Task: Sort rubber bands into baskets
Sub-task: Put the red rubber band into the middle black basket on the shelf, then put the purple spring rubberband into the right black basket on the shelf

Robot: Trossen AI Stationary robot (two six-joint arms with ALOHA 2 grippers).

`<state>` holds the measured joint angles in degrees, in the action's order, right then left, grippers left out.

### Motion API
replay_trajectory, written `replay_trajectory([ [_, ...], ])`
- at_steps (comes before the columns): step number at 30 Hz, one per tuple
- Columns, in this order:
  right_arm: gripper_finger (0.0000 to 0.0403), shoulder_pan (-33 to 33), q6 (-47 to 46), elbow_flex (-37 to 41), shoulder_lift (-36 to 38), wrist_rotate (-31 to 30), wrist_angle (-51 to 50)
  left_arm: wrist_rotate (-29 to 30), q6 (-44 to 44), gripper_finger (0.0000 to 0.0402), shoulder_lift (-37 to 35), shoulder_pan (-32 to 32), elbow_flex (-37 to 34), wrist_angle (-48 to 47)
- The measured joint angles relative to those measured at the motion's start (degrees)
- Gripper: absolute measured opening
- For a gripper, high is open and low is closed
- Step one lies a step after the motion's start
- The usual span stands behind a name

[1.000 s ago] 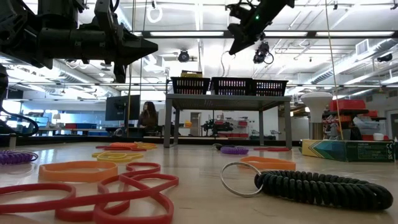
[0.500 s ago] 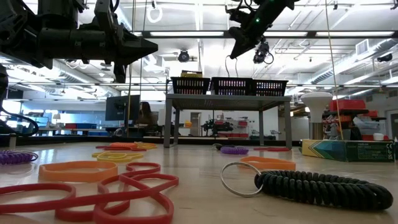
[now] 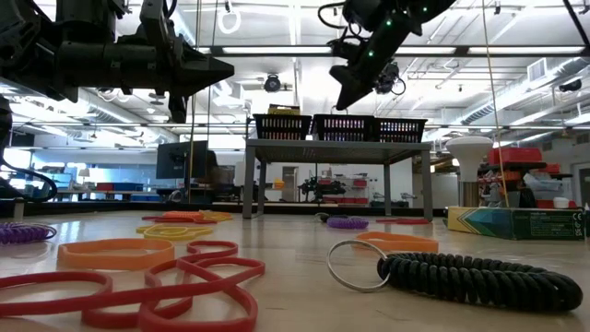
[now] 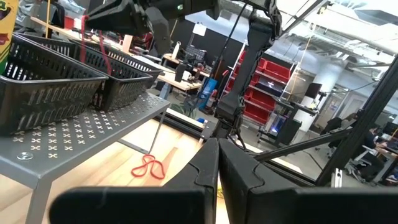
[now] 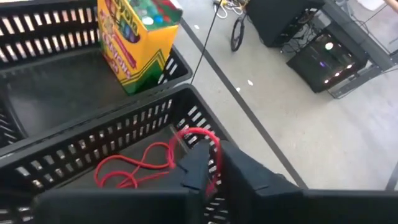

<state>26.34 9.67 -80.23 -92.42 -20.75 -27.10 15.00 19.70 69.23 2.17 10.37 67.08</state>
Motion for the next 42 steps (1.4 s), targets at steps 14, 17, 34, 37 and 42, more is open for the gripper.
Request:
replay_trajectory([
  [14,0.0216,-1.19,-2.62,-2.74,0.33,2.28,1.06,-0.02,0.00,0.0018,0.00,0.00,0.00,-0.01],
  [17,0.0219,-0.19,-10.01,-2.87,0.33,7.19,-1.19,-0.01,0.00,0.0018,0.00,0.00,0.00,0.02],
  [34,0.0133,-8.23,-7.93,3.11,8.82,13.49,-4.63,-0.02,0.00,0.0018,0.00,0.00,0.00,0.03],
  [37,0.0073,-13.76,-8.46,10.74,11.54,10.54,-0.53,0.07,-0.60,0.0018,0.00,-0.02,0.00,0.28],
  [42,0.0008,-23.82,-13.28,23.54,16.91,5.86,12.48,0.50,-3.60,0.0018,0.01,-0.02,0.00,0.55],
])
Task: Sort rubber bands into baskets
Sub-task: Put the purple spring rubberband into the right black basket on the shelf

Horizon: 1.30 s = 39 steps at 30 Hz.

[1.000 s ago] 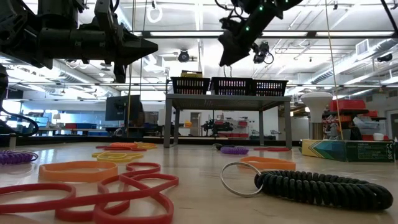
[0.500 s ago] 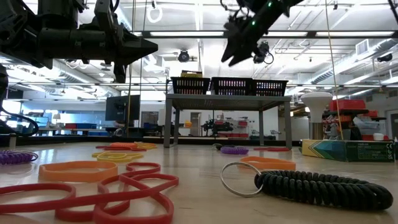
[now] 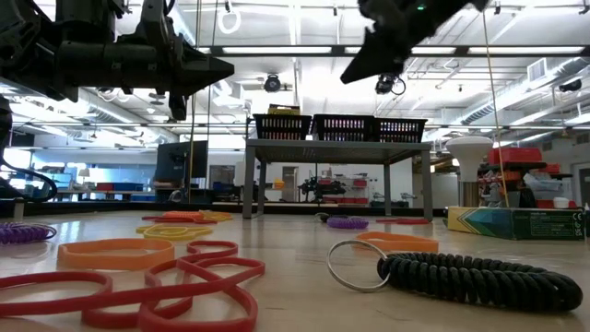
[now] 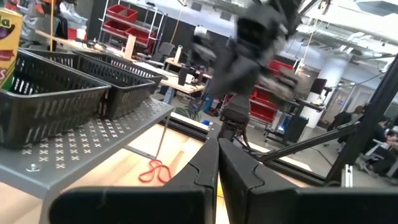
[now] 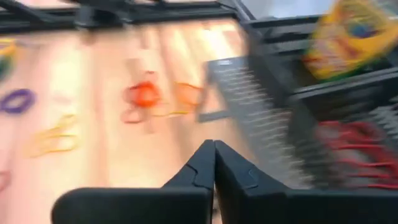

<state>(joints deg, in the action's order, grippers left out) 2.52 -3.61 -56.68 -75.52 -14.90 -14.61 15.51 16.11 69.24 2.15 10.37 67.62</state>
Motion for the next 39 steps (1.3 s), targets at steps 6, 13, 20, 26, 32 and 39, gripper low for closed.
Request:
replay_trajectory([
  [6,0.0023,-10.09,-6.44,10.48,3.85,-7.10,10.17,0.13,-3.13,0.0018,-0.01,0.02,0.00,0.58],
  [13,0.0004,-17.69,-11.64,16.48,3.97,-12.96,16.13,-0.90,-2.77,0.0018,-0.01,0.02,0.02,1.28],
  [20,0.0014,-22.91,-12.03,22.08,3.95,-16.93,27.17,0.73,2.47,0.0018,-0.01,0.00,0.02,1.55],
  [26,0.0008,-25.17,-12.03,24.48,3.95,-20.95,31.92,1.96,4.19,0.0018,0.00,-0.08,2.09,0.77],
  [32,0.0009,-25.96,-12.14,24.56,3.95,-22.40,31.48,-5.34,1.04,0.0008,0.01,0.43,9.80,-17.08],
  [39,0.0024,-25.94,-12.38,24.56,3.95,-20.86,31.37,-4.63,-5.36,0.0006,0.01,6.27,23.26,-51.84],
])
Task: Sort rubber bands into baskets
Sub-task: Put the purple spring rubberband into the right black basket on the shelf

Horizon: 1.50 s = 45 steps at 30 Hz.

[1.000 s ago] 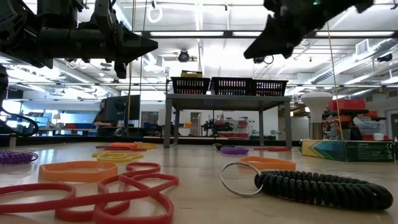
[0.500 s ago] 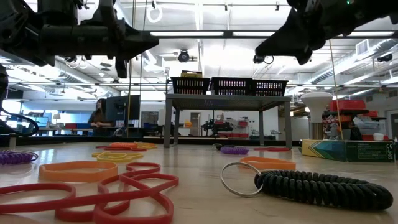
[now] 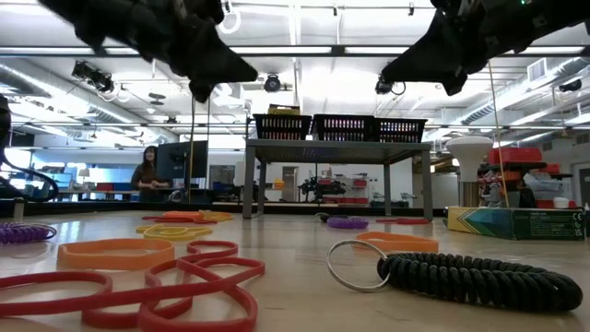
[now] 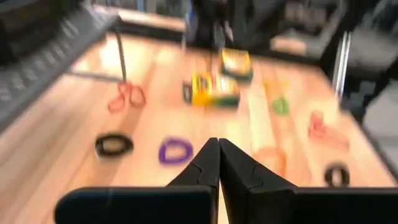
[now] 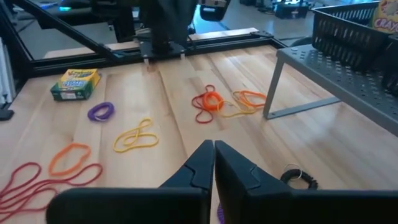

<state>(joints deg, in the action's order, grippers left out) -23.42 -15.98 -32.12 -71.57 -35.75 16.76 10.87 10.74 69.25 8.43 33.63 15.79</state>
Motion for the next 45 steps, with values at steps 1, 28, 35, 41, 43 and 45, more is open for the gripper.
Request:
replay_trajectory([
  [1,0.0024,0.00,-0.64,0.00,0.00,0.31,-0.15,0.74,-0.50,0.0006,0.00,1.03,1.24,-3.23],
  [28,0.0025,0.13,3.72,0.00,-0.02,4.27,-0.27,2.44,32.36,0.0022,0.88,22.19,17.25,-54.13],
  [35,0.0025,0.59,5.37,0.00,-0.04,4.03,-0.22,-6.52,41.99,0.0052,6.85,26.77,23.98,-64.05],
  [41,0.0025,0.79,5.79,0.00,-0.04,4.01,-0.30,-12.17,44.64,0.0084,14.86,30.07,25.09,-65.37],
  [43,0.0025,0.79,6.44,0.00,-0.04,4.01,-0.29,-9.85,45.19,0.0089,17.29,30.36,25.07,-65.29],
  [45,0.0025,0.79,6.51,0.00,-0.04,4.01,-0.46,-8.00,44.27,0.0095,19.08,30.15,25.07,-64.67],
])
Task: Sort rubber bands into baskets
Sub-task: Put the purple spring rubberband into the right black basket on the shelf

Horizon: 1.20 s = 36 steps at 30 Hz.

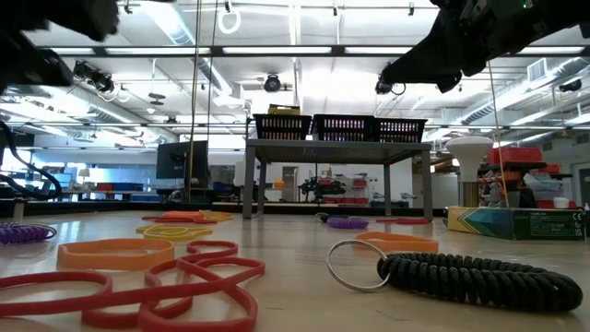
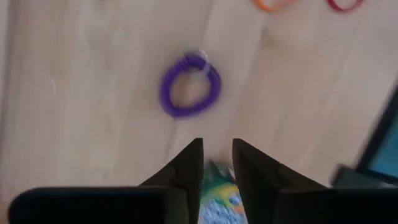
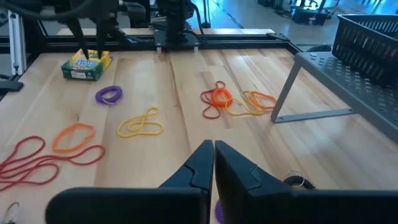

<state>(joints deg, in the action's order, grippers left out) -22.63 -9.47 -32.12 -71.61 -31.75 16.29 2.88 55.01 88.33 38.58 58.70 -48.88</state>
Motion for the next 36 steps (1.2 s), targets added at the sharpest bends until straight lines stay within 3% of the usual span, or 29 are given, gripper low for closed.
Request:
replay_trajectory([
  [3,0.0025,0.00,0.54,0.00,0.00,0.01,-0.06,1.37,-2.99,0.0105,2.03,-1.02,0.00,0.09],
  [8,0.0025,0.00,0.96,0.00,0.00,0.00,-0.13,-1.75,-9.35,0.0129,3.50,-3.57,0.00,0.18],
  [19,0.0025,0.52,2.63,0.00,0.00,-0.02,-0.28,1.04,-17.76,0.0222,5.69,-8.70,0.00,0.39],
  [22,0.0025,1.10,2.98,0.06,-0.04,-0.02,-0.20,4.67,-21.45,0.0226,7.03,-8.58,0.00,1.21],
  [27,0.0025,2.86,4.26,3.89,-0.80,-0.13,5.08,5.48,-27.71,0.0219,8.71,-8.43,0.00,1.76],
  [32,0.0025,3.92,5.11,8.10,-0.90,-0.10,13.52,2.26,-31.61,0.0213,11.25,-8.14,-0.02,2.24],
  [36,0.0025,3.98,5.90,9.03,-0.87,0.04,14.26,1.15,-33.46,0.0208,13.89,-7.30,-0.02,2.42],
])
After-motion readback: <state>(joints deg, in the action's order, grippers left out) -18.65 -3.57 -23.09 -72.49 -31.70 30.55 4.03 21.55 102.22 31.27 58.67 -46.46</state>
